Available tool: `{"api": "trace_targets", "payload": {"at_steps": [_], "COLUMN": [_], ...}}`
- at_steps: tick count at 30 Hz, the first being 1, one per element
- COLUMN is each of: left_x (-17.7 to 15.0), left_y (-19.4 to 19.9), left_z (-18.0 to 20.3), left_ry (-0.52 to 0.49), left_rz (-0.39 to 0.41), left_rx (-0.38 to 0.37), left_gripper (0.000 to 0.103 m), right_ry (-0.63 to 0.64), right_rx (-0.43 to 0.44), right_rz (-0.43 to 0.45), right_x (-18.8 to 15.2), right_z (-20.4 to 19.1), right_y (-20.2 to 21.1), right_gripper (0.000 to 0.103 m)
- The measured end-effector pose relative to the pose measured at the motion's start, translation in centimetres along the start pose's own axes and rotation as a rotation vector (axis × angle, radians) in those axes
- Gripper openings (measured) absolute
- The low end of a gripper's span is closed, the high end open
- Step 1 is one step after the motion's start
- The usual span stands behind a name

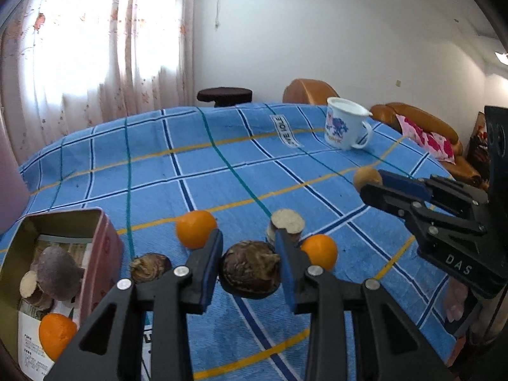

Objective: Organize fruits
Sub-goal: 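Lift the small fruit with the right gripper while the left grasps a dried brown fruit, then carry both fruits over the tin box and open both grippers to drop them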

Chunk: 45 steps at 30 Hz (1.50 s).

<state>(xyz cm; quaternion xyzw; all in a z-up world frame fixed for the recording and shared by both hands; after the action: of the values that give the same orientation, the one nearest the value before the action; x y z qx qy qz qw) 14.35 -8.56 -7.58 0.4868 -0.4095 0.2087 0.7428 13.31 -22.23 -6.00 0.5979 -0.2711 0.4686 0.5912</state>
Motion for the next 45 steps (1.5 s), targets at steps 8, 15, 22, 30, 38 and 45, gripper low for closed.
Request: {"api": "trace_targets", "payload": {"at_steps": [8, 15, 22, 30, 38, 45], "left_x": [0.4, 0.4, 0.4, 0.3, 0.1, -0.2], "left_y": [0.9, 1.6, 2.2, 3.0, 3.8, 4.4], "left_z": [0.2, 0.3, 0.4, 0.2, -0.3, -0.7], "left_ry": [-0.015, -0.021, -0.027, -0.02, -0.007, 0.002], "left_rz": [0.058, 0.093, 0.123, 0.154, 0.17, 0.18], "left_rx": [0.038, 0.057, 0.074, 0.085, 0.087, 0.084], "left_gripper": [0.036, 0.036, 0.036, 0.036, 0.036, 0.036], "right_ry": [0.004, 0.004, 0.001, 0.004, 0.021, 0.028], "right_rx": [0.005, 0.007, 0.011, 0.011, 0.007, 0.017], "right_rz": [0.033, 0.057, 0.088, 0.125, 0.14, 0.14], "right_x": [0.2, 0.2, 0.3, 0.4, 0.5, 0.4], "right_z": [-0.1, -0.1, -0.1, -0.1, -0.5, -1.1], "right_y": [0.6, 1.1, 1.7, 2.4, 2.6, 2.7], "right_gripper": [0.026, 0.026, 0.026, 0.026, 0.026, 0.026]}}
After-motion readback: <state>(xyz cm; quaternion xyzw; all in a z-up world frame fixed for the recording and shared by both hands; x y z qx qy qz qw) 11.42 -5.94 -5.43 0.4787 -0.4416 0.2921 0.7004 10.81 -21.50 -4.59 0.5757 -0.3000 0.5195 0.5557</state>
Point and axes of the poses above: each gripper's, at about its wrist camera, not at the fingertips, and y roughly against the way its jaws point, z to its right, x to its top, the point moved 5 cm from there along -y, roughly the way its jaws point, and after that the axes turned 13 degrees about -x, right-handed, at the moved point
